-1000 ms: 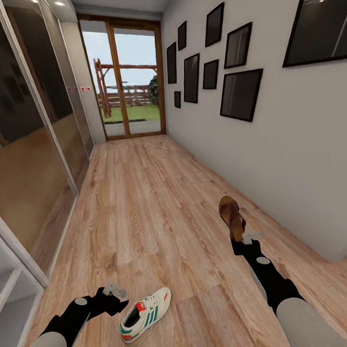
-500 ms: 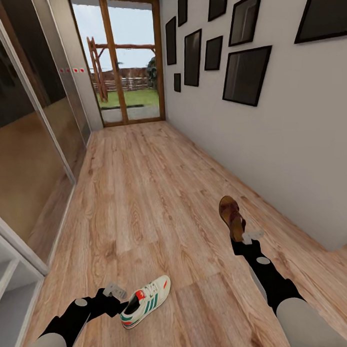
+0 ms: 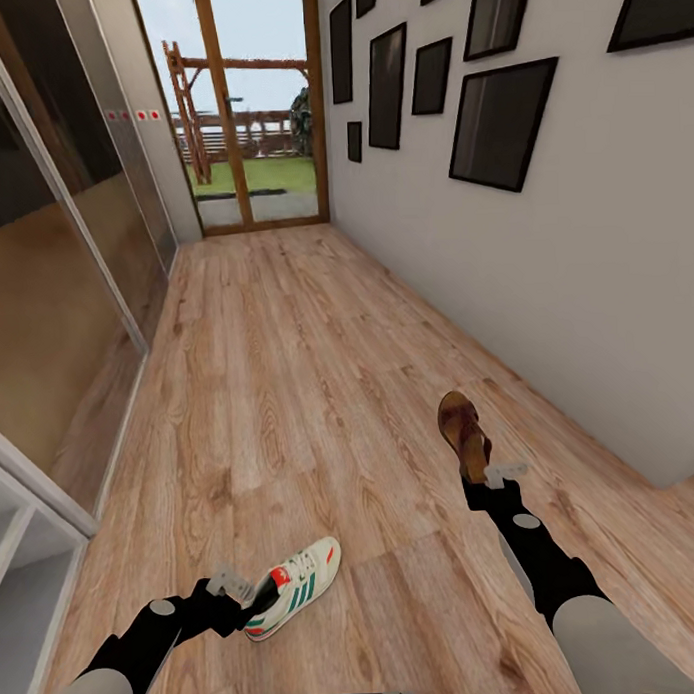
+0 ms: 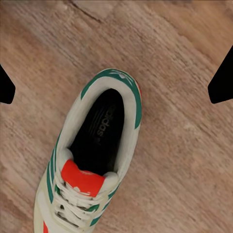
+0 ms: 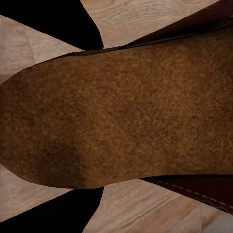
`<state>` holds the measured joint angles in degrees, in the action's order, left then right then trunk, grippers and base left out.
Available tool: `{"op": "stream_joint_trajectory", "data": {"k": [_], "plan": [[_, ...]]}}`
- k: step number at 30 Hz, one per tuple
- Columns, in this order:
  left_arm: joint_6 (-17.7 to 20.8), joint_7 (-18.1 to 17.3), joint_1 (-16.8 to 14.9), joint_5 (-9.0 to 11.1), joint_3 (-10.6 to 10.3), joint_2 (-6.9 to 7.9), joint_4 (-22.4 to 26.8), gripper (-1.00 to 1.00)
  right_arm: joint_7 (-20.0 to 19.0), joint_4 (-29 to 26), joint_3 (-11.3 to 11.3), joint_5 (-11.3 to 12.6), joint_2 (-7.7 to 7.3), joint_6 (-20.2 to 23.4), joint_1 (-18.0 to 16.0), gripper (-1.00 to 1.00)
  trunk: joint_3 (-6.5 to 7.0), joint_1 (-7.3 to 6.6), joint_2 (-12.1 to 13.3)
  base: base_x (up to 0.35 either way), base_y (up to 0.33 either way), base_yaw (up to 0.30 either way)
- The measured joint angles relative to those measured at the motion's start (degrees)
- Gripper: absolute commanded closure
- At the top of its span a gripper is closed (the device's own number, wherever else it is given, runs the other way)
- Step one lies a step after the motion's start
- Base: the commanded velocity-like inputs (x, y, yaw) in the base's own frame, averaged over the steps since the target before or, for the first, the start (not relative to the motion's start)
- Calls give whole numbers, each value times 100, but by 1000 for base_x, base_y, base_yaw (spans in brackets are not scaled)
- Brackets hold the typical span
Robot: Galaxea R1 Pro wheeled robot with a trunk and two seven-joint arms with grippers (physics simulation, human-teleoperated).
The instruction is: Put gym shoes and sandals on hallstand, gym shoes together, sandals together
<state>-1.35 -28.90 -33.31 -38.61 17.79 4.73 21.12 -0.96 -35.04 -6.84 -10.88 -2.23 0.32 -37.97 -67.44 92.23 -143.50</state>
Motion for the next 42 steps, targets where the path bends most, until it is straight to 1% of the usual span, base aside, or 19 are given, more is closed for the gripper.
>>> {"op": "stream_joint_trajectory", "data": {"k": [6, 14, 22, 33, 37, 38, 39, 41, 42], "plan": [[-12, 6, 7, 6, 0, 3, 2, -100, 0, 0, 0, -2, 0, 0, 1, 100, -13, -1, 0, 65, 0, 0], [-16, 8, 3, 6, 0, -18, 2, -100, 0, 0, 0, 0, 0, 0, -2, 100, -14, -3, 0, 262, 0, 0], [-11, 9, 2, 4, 0, -13, 0, -100, 0, -2, -8, 4, -9, 0, 1, 100, 2, 0, 0, 28, 0, -189], [-9, 4, 12, -9, -2, 12, 2, -100, 0, 0, -9, 2, -4, 0, -2, 100, 7, 0, 0, 1, 0, -22], [-10, 1, 12, -13, -10, 14, 2, -100, 0, 1, -9, 4, -5, 0, 1, 100, -93, 11, -5, 0, 0, 0], [-10, 0, 12, -13, -56, 16, 2, -100, 0, 1, -9, 3, -5, 0, 0, 100, -122, 13, -6, 0, 0, 0], [-10, 0, 12, -13, -58, 16, 2, -100, 0, 1, -9, 3, -5, 0, 0, 100, -151, 16, -8, 0, 0, 0], [-9, 0, 12, -13, -204, 19, 1, -100, 0, 1, -9, 4, -4, 0, 2, 100, -211, 21, -10, 0, 0, 0], [-9, 0, 12, -13, -322, 21, 1, -100, 0, 1, -9, 5, -4, 0, 0, 100, -241, 24, -12, 0, 0, 0]]}}
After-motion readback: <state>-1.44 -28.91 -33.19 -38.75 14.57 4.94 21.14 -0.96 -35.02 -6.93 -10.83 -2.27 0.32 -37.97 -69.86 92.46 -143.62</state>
